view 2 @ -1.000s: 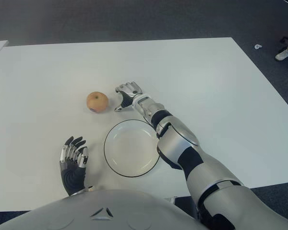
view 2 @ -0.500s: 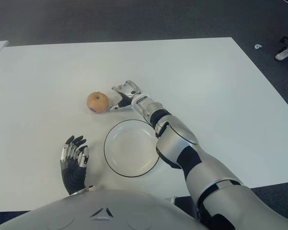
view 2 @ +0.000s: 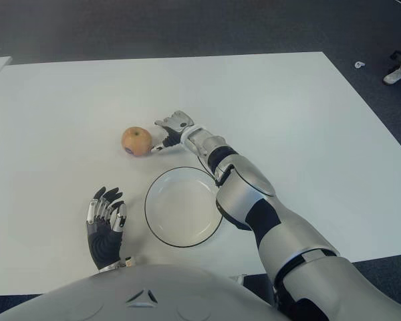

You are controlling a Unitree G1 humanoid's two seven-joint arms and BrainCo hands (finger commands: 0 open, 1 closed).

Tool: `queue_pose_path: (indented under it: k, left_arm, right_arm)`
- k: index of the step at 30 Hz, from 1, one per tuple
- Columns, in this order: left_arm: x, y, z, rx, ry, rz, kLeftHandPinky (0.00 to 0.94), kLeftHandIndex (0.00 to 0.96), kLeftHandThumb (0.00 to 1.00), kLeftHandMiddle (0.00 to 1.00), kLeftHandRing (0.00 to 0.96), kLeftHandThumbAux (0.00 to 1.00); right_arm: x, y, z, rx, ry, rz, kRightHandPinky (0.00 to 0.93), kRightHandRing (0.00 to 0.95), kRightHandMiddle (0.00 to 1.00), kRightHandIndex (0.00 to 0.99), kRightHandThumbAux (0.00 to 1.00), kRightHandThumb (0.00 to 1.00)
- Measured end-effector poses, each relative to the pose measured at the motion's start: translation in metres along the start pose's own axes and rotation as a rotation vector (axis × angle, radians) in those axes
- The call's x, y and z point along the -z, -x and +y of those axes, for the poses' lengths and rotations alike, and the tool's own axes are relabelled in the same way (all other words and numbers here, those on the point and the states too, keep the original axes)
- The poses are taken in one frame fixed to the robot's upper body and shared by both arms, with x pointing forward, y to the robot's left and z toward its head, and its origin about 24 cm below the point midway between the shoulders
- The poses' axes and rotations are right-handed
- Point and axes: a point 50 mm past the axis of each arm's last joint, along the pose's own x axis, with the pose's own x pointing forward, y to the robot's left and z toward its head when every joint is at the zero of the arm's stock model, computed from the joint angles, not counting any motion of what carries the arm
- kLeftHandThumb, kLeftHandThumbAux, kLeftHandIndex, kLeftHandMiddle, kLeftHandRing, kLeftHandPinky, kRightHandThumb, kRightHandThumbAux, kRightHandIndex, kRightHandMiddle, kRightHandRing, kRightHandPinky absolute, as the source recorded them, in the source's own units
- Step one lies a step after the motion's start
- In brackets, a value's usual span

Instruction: Put the apples into the plate.

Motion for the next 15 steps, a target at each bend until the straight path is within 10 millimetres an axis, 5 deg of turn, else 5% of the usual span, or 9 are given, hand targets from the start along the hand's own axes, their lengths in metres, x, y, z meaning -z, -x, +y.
queue_pose_path:
  k: [15]
  left_arm:
    - [0.0003,-0.0023,-0.0028,0.017,0.002,-0.015,0.362,0.208,0.417,0.304,0.335,0.637]
  right_arm:
    - [-0.0080,-0.0010,-0.0059,0.005,-0.015,-0.088,0.000,0.000,0.000,0.000,0.152,0.241]
